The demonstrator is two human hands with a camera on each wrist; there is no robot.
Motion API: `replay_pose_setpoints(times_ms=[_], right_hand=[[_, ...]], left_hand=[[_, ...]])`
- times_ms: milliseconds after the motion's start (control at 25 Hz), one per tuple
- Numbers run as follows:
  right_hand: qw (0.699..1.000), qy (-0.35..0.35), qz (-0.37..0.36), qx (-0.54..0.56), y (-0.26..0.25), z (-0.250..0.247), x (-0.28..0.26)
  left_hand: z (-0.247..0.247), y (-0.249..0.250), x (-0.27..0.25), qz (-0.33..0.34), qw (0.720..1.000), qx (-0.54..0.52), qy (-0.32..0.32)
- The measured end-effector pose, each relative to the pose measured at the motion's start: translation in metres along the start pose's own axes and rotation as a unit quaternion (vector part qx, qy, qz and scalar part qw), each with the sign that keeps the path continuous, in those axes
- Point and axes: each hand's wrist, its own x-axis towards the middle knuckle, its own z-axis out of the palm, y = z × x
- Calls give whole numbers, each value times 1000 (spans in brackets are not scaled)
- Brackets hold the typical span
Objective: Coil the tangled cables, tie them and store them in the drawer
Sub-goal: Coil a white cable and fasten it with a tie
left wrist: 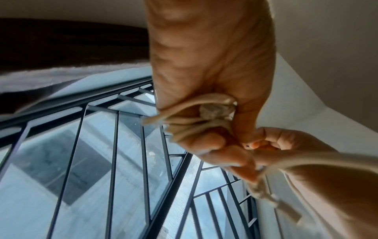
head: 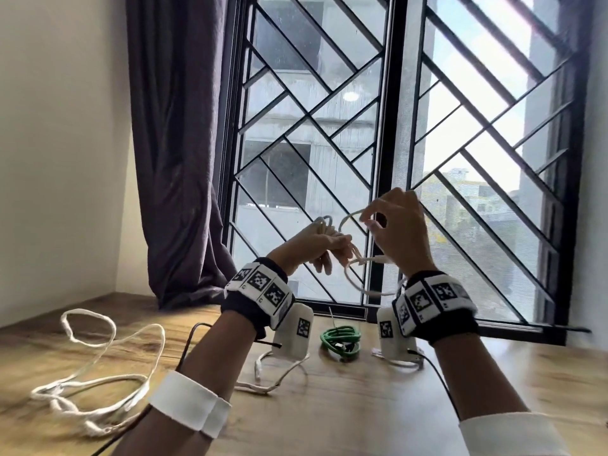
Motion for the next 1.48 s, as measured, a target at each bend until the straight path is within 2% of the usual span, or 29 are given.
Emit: replay_pose_setpoints(times_ms=[80,160,280,360,480,600,720,840,960,1000,1040,1120,1200,1240,1320,1400,1440,1480], right_hand=[[997,12,-76,-1,-9,10,-3],[992,-23,-124,26,-14,19,-7],[982,-114,-133,74,-24,27,-12],[975,-158,-136,74,-36,32,-16],[967,-225,-87,80,-53,41,-28],[957,-249,-54,140,-62,41,-30],[907,-344,-20,244,-59,24,-15],[863,-380,19,333,-47,6,-4],[813,-422,62,396,-41,0,-4],[811,-436,66,384,-42,1,-4],[822,-444,67,351,-43,3,-4],[864,-426,64,260,-46,8,-1],[915,-370,34,159,-46,13,3],[925,-352,25,140,-44,12,3],[911,-359,38,200,-36,7,3],[872,-412,49,260,-26,-3,2],[855,-436,48,276,-19,-7,1],[847,-442,49,292,-13,-11,0]], left_hand=[[-2,-5,1,-19,998,-13,53],[-3,-9,1,-35,990,-19,132],[-7,-19,6,-62,961,-25,269],[-12,-24,9,-73,946,-34,313],[-16,-23,9,-86,945,-43,313],[-22,-16,7,-91,937,22,336],[-34,-21,1,-126,931,81,333],[-40,-23,-4,-169,940,45,292],[-33,-22,3,-145,937,42,316],[-30,-21,5,-135,932,18,337],[-26,-22,6,-129,927,-20,352],[-22,-27,6,-132,918,-116,355],[-21,-29,5,-144,905,-205,343],[-22,-29,5,-147,899,-242,335],[-21,-28,6,-147,886,-292,328],[-20,-29,7,-135,873,-322,342],[-20,-30,8,-121,869,-320,357],[-21,-30,8,-102,879,-286,368]])
